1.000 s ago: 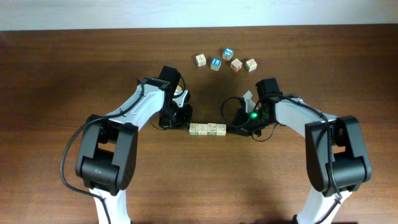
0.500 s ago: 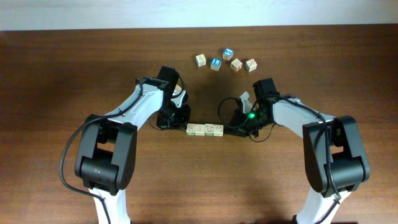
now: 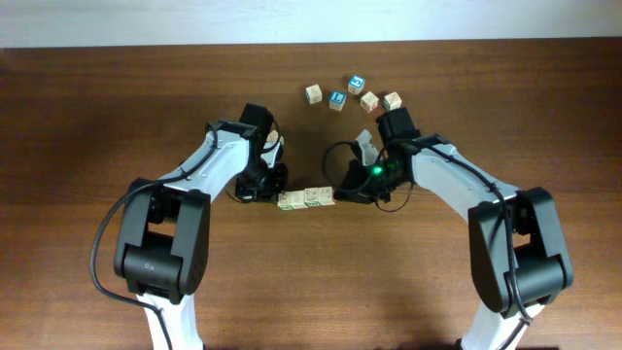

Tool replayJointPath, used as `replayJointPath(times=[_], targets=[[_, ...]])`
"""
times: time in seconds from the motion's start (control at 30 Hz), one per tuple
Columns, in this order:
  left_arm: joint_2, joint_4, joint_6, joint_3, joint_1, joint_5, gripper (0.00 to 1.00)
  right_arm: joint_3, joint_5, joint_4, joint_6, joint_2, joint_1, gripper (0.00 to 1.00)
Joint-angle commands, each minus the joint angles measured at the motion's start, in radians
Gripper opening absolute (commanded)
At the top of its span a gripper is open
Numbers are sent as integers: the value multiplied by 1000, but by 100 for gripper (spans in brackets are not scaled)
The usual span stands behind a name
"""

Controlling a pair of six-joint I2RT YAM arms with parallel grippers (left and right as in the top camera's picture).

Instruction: Rotate 4 blocks

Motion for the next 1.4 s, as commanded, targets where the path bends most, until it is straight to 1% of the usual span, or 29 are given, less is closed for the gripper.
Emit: replayJointPath(times=[0.0, 0.27, 0.6, 0.97, 1.23, 1.3, 1.37], targets=[[8, 14, -2, -4, -34, 144, 0, 51, -83, -3, -6, -20, 74, 4], [8, 14, -2, -4, -34, 144, 0, 75, -55, -18, 13, -20, 133, 4], [8, 14, 6, -4, -34, 143, 0, 76, -55, -18, 47, -20, 136, 4], [8, 18, 6, -4, -34, 143, 0, 78, 14, -10, 92, -19, 194, 4], [8, 18, 6, -4, -34, 141, 0, 78, 43, -10, 111, -19, 194, 4], [8, 16, 5, -3, -31, 89, 0, 78, 51, -10, 118, -19, 194, 4], [8, 17, -29, -3, -5, 52, 0, 78, 55, -10, 118, -19, 194, 4]])
